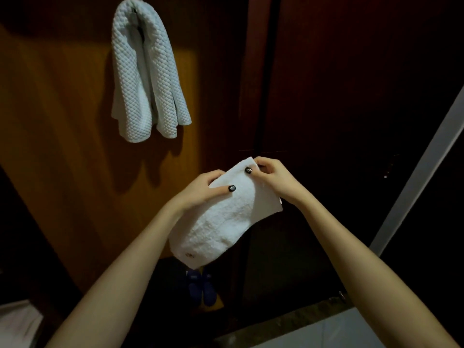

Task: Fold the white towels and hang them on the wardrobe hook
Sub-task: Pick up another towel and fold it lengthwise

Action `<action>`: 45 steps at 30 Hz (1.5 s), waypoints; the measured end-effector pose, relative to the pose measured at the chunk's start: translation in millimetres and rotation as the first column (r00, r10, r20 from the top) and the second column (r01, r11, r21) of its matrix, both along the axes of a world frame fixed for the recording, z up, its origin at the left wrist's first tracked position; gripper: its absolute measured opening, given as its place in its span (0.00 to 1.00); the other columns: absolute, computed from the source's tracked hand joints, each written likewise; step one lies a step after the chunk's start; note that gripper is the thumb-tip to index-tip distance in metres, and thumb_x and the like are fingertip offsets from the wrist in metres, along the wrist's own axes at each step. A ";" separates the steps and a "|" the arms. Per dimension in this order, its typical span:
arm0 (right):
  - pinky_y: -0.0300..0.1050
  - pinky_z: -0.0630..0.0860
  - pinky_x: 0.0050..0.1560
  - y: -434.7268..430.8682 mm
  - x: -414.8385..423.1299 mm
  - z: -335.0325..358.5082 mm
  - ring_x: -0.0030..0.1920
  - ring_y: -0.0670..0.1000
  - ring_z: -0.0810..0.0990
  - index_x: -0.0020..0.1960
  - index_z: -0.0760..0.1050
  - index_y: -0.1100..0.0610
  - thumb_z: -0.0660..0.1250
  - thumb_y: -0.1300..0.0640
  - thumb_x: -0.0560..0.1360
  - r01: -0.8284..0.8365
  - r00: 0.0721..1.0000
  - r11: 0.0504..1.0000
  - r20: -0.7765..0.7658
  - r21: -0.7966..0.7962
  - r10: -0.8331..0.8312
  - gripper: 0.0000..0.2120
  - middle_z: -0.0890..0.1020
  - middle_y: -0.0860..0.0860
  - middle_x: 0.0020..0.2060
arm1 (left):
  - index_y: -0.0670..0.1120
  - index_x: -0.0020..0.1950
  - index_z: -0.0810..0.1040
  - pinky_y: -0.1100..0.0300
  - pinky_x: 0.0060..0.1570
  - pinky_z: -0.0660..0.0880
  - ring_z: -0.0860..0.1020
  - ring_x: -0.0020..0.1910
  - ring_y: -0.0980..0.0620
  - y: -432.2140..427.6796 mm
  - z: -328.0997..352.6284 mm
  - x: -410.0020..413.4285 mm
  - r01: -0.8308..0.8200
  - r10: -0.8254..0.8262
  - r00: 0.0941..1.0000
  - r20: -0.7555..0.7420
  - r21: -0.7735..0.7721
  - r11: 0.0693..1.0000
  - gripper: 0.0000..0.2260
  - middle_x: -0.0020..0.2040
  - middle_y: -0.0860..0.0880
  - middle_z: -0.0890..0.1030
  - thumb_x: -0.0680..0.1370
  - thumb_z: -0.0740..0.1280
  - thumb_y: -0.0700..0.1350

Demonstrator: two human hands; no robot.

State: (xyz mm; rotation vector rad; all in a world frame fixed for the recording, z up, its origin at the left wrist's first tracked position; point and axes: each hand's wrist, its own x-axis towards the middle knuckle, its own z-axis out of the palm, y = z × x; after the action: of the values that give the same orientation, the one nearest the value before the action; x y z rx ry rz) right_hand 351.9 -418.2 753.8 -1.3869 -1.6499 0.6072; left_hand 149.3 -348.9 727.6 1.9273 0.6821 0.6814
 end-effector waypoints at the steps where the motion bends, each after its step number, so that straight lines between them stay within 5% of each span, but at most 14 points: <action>1: 0.42 0.77 0.40 2.0 -5.8 2.2 0.40 0.47 0.82 0.51 0.77 0.60 0.66 0.54 0.79 -0.006 1.000 1.000 0.017 0.008 0.006 0.09 0.83 0.54 0.43 | 0.47 0.55 0.78 0.65 0.39 0.75 0.81 0.42 0.56 -2.5 1.1 4.1 -0.008 0.008 0.999 0.040 -0.001 1.000 0.10 0.46 0.51 0.81 0.76 0.70 0.48; 4: 0.45 0.78 0.40 7.0 -15.9 6.2 0.38 0.49 0.82 0.51 0.73 0.55 0.68 0.56 0.78 0.002 1.000 1.000 -0.007 0.030 -0.002 0.05 0.82 0.53 0.41 | 0.44 0.50 0.79 0.66 0.36 0.74 0.79 0.39 0.58 -5.2 2.5 13.1 -0.122 0.116 0.976 0.183 0.023 0.992 0.06 0.42 0.50 0.81 0.78 0.67 0.46; 8: 0.49 0.79 0.51 4.1 -3.2 7.4 0.50 0.54 0.82 0.54 0.74 0.50 0.72 0.59 0.74 -0.081 0.997 0.997 0.014 0.005 0.081 0.12 0.81 0.52 0.51 | 0.41 0.45 0.77 0.65 0.34 0.71 0.75 0.37 0.57 1.9 4.1 6.7 -0.325 0.313 0.867 0.388 -0.036 0.945 0.09 0.38 0.49 0.77 0.79 0.65 0.46; 13: 0.62 0.79 0.49 3.4 8.1 -8.9 0.45 0.60 0.82 0.51 0.78 0.64 0.71 0.62 0.74 -0.022 0.999 0.999 -0.040 -0.042 0.020 0.08 0.81 0.65 0.47 | 0.46 0.52 0.78 0.57 0.46 0.78 0.81 0.47 0.51 13.3 4.5 -4.1 -0.200 0.298 0.798 0.525 -0.235 0.951 0.05 0.49 0.47 0.82 0.80 0.63 0.44; 16: 0.56 0.80 0.50 3.2 6.8 -9.2 0.43 0.56 0.81 0.49 0.79 0.65 0.69 0.60 0.77 0.042 0.989 0.999 -0.140 0.026 -0.038 0.07 0.81 0.66 0.45 | 0.44 0.57 0.78 0.54 0.48 0.80 0.82 0.52 0.46 15.6 3.1 -8.0 -0.120 0.273 0.795 0.541 -0.302 0.946 0.08 0.53 0.43 0.83 0.80 0.63 0.43; 21: 0.48 0.80 0.48 1.7 -1.8 -1.4 0.45 0.50 0.81 0.50 0.76 0.65 0.65 0.60 0.80 0.048 0.961 0.994 -0.277 0.100 -0.018 0.08 0.80 0.57 0.44 | 0.42 0.52 0.80 0.54 0.45 0.79 0.83 0.44 0.48 21.3 4.2 -15.5 -0.125 0.277 0.808 0.520 -0.308 0.943 0.07 0.45 0.45 0.84 0.78 0.64 0.43; 25: 0.52 0.80 0.48 5.7 0.7 2.7 0.43 0.52 0.82 0.43 0.76 0.57 0.66 0.59 0.79 0.113 0.969 0.987 -0.231 0.111 -0.085 0.06 0.82 0.55 0.42 | 0.44 0.50 0.77 0.59 0.42 0.77 0.80 0.42 0.52 23.5 10.3 -19.7 -0.189 0.226 0.840 0.493 -0.125 0.974 0.04 0.43 0.48 0.82 0.76 0.68 0.39; 29: 0.56 0.78 0.50 6.5 4.5 2.1 0.44 0.53 0.80 0.42 0.75 0.56 0.67 0.59 0.78 0.158 0.966 0.984 -0.219 0.087 -0.136 0.06 0.80 0.56 0.41 | 0.51 0.51 0.75 0.65 0.38 0.76 0.79 0.41 0.58 21.8 21.7 -24.8 -0.166 0.141 0.909 0.393 0.031 0.986 0.11 0.44 0.52 0.80 0.75 0.69 0.37; 32: 0.59 0.78 0.50 5.2 5.1 2.1 0.42 0.53 0.79 0.43 0.76 0.54 0.67 0.58 0.77 0.189 0.962 0.977 -0.219 0.102 -0.163 0.04 0.80 0.55 0.40 | 0.46 0.44 0.75 0.70 0.34 0.71 0.75 0.34 0.64 20.3 27.2 -25.6 -0.212 0.165 0.933 0.318 0.118 0.970 0.08 0.35 0.57 0.78 0.74 0.71 0.36; 35: 0.54 0.75 0.44 4.6 4.1 1.7 0.38 0.54 0.76 0.46 0.74 0.53 0.67 0.59 0.77 0.187 0.963 0.970 -0.222 0.152 -0.151 0.03 0.77 0.54 0.34 | 0.48 0.40 0.75 0.65 0.35 0.70 0.74 0.32 0.62 23.6 25.3 -27.5 -0.294 0.242 0.936 0.255 0.191 0.937 0.09 0.32 0.56 0.78 0.72 0.74 0.40; 38: 0.48 0.80 0.48 4.1 0.3 2.0 0.43 0.50 0.83 0.58 0.72 0.49 0.66 0.59 0.79 0.158 0.972 0.976 -0.200 0.150 -0.127 0.10 0.83 0.53 0.37 | 0.51 0.38 0.73 0.59 0.35 0.69 0.73 0.32 0.58 26.8 19.5 -29.7 -0.387 0.328 0.912 0.245 0.257 0.885 0.10 0.33 0.56 0.77 0.71 0.75 0.44; 42: 0.46 0.80 0.48 0.0 -1.3 4.1 0.45 0.50 0.82 0.54 0.78 0.56 0.65 0.60 0.79 0.068 0.942 0.991 -0.335 0.115 -0.026 0.05 0.83 0.52 0.43 | 0.47 0.40 0.70 0.67 0.32 0.71 0.74 0.31 0.62 19.3 23.9 -28.3 -0.278 0.226 0.921 0.319 0.129 0.952 0.11 0.31 0.54 0.76 0.73 0.72 0.37; 45: 0.42 0.78 0.46 -2.2 1.9 9.0 0.44 0.48 0.81 0.56 0.77 0.58 0.64 0.61 0.79 -0.074 0.867 0.994 -0.488 0.077 0.102 0.07 0.83 0.50 0.44 | 0.48 0.52 0.73 0.66 0.38 0.77 0.80 0.36 0.58 17.9 32.3 -33.3 -0.096 0.091 0.936 0.340 -0.003 0.995 0.13 0.34 0.53 0.82 0.71 0.70 0.36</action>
State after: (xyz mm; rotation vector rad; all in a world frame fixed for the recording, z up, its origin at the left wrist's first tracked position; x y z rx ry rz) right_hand 353.8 -420.5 762.8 -1.0083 -1.3055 0.8802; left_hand 115.9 -331.0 759.8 1.7376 0.5528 1.0527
